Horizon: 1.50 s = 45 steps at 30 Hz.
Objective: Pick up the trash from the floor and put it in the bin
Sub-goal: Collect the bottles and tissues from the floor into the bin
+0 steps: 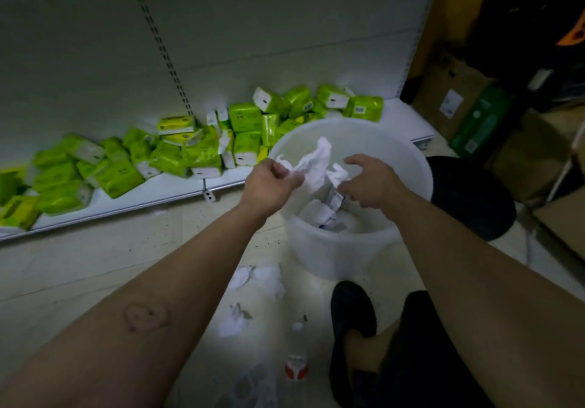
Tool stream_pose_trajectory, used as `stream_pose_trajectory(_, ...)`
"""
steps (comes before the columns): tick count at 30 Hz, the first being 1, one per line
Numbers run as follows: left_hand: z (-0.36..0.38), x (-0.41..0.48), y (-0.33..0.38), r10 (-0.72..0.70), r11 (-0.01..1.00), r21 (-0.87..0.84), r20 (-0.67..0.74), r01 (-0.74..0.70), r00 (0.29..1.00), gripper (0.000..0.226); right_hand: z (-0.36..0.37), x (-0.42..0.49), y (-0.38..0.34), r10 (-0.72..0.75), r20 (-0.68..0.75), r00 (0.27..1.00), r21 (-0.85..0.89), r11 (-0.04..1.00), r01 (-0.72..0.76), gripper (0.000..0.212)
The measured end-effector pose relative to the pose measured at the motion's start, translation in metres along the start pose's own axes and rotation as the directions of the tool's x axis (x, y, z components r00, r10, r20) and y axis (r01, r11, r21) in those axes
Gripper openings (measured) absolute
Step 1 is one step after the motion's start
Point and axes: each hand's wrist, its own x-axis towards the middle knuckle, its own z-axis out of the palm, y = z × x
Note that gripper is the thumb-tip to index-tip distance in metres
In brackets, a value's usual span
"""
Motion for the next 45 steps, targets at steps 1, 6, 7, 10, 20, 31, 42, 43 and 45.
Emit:
stream_pose_trajectory(1, 0.006, 0.0, -0.004, 0.024, 0.998, 0.051, 0.038, -0.026, 0.999, 0.035, 0.001, 0.001, 0.002, -0.012, 0.054, 0.998, -0.052, 0.999, 0.014, 0.057)
stream_pose_trajectory(6, -0.01, -0.014, -0.039, 0.08, 0.93, 0.343, 0.154, -0.129, 0.985, 0.052, 0.014, -0.001, -0.014, 0.008, 0.198, 0.98, -0.026, 1.0, -0.003, 0.062)
stream_pose_trajectory(7, -0.02, -0.018, -0.047, 0.066, 0.924, 0.363, 0.152, -0.118, 0.986, 0.052, 0.019, -0.003, -0.02, 0.0, 0.222, 0.975, -0.034, 0.999, 0.007, 0.063)
stream_pose_trajectory(10, -0.051, -0.037, -0.07, 0.016, 0.915, 0.397, 0.129, -0.066, 0.992, 0.047, 0.039, -0.02, -0.042, -0.038, 0.327, 0.944, -0.093, 0.993, 0.072, 0.06)
stream_pose_trajectory(20, -0.085, -0.108, -0.168, -0.227, 0.902, 0.41, 0.18, 0.136, 0.957, 0.058, 0.13, -0.098, -0.067, 0.029, 0.576, 0.817, -0.247, 0.959, 0.141, 0.039)
stream_pose_trajectory(31, -0.066, -0.126, -0.297, -0.569, 0.765, 0.549, 0.332, 0.337, 0.753, 0.06, 0.255, -0.123, 0.052, 0.495, 0.593, 0.635, -0.529, 0.834, -0.156, 0.028)
stream_pose_trajectory(42, 0.048, -0.133, -0.391, -0.606, 0.71, 0.653, 0.374, 0.266, 0.702, 0.054, 0.324, -0.111, 0.188, 0.766, 0.27, 0.584, -0.323, 0.643, -0.694, 0.09)
stream_pose_trajectory(43, 0.053, -0.134, -0.398, -0.572, 0.711, 0.677, 0.403, 0.188, 0.715, 0.051, 0.327, -0.114, 0.198, 0.777, 0.284, 0.561, -0.322, 0.629, -0.708, 0.089)
stream_pose_trajectory(45, 0.06, -0.13, -0.409, -0.476, 0.696, 0.717, 0.445, 0.017, 0.758, 0.054, 0.334, -0.12, 0.217, 0.768, 0.297, 0.568, -0.347, 0.641, -0.685, 0.081)
